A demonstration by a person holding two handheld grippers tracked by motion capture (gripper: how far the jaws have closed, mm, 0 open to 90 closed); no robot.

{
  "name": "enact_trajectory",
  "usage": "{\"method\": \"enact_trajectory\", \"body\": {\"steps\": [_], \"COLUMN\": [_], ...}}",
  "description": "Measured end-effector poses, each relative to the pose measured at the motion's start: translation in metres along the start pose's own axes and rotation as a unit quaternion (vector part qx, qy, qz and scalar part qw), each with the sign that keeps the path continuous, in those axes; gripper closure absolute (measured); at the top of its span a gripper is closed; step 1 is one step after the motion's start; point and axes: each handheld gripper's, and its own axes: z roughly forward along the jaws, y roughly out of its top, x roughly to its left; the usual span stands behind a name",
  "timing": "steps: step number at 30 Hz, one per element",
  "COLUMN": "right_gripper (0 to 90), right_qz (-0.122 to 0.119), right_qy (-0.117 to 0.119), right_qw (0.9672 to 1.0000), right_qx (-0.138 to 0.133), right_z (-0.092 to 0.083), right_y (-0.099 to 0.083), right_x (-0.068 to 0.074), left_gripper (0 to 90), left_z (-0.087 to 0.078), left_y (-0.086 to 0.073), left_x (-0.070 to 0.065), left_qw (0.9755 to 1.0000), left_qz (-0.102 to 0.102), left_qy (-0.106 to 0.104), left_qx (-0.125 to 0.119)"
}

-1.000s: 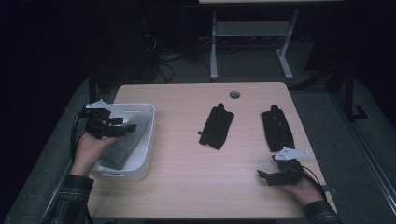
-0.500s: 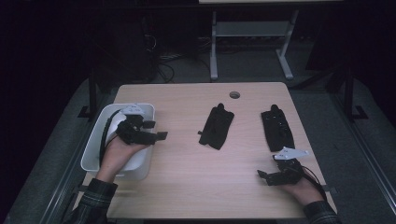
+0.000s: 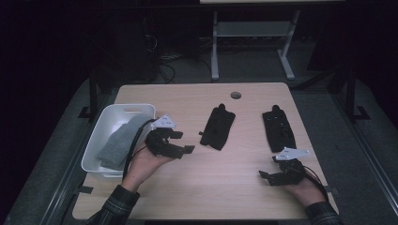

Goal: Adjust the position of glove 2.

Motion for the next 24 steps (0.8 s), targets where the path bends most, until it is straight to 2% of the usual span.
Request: {"method": "enact_trajectory", "body": {"steps": [4,6,7,8,9,10,14,16,18,19,20,22,23,24], "right_gripper": [38.8,47.3,47.3,55.5,55.5,64.8,80.6,88.2,89.9,89.9,89.9,89.9,89.9,89.9], "right_qz": [-0.013,-0.014,-0.014,-0.012,-0.012,-0.007,0.011,0.019,0.023,0.023,0.030,0.030,0.033,0.038], "right_qy": [0.006,0.007,0.007,0.005,0.005,0.004,-0.008,-0.011,-0.020,-0.020,-0.025,-0.036,-0.037,-0.040], "right_qw": [0.9999,0.9998,0.9998,0.9996,0.9996,0.9996,0.9998,0.9997,0.9995,0.9995,0.9991,0.9987,0.9986,0.9983], "right_qx": [-0.005,-0.015,-0.015,-0.025,-0.025,-0.026,-0.014,-0.011,-0.011,-0.011,-0.019,-0.018,-0.021,-0.021], "right_z": [-0.005,-0.008,-0.008,-0.012,-0.012,-0.014,-0.013,-0.013,-0.013,-0.013,-0.015,-0.016,-0.017,-0.017], "right_y": [0.004,0.007,0.007,0.010,0.010,0.014,0.020,0.023,0.028,0.028,0.031,0.033,0.034,0.034], "right_x": [0.000,-0.001,-0.001,-0.003,-0.003,-0.006,-0.017,-0.023,-0.030,-0.030,-0.038,-0.047,-0.051,-0.056], "left_gripper": [25.2,25.3,25.3,25.0,24.7,24.2,21.1,18.6,17.0,16.4,15.7,14.7,14.4,14.5], "left_z": [0.022,0.025,0.029,0.036,0.036,0.044,0.054,0.056,0.059,0.059,0.060,0.061,0.061,0.062], "left_y": [-0.007,-0.009,-0.012,-0.018,-0.018,-0.025,-0.037,-0.040,-0.051,-0.051,-0.057,-0.063,-0.065,-0.068], "left_x": [-0.015,-0.017,-0.019,-0.023,-0.023,-0.025,-0.024,-0.023,-0.019,-0.019,-0.017,-0.016,-0.014,-0.014], "left_qw": [0.9996,0.9994,0.9992,0.9990,0.9990,0.9984,0.9968,0.9965,0.9964,0.9964,0.9955,0.9956,0.9950,0.9956], "left_qz": [0.020,0.025,0.031,0.031,0.031,0.046,0.064,0.066,0.062,0.062,0.068,0.065,0.070,0.064], "left_qy": [-0.015,-0.016,-0.019,-0.026,-0.026,-0.023,-0.014,-0.011,-0.012,-0.012,-0.008,-0.001,0.000,0.001], "left_qx": [0.013,0.014,0.014,0.016,0.016,0.025,0.044,0.050,0.057,0.057,0.064,0.067,0.071,0.069]}}
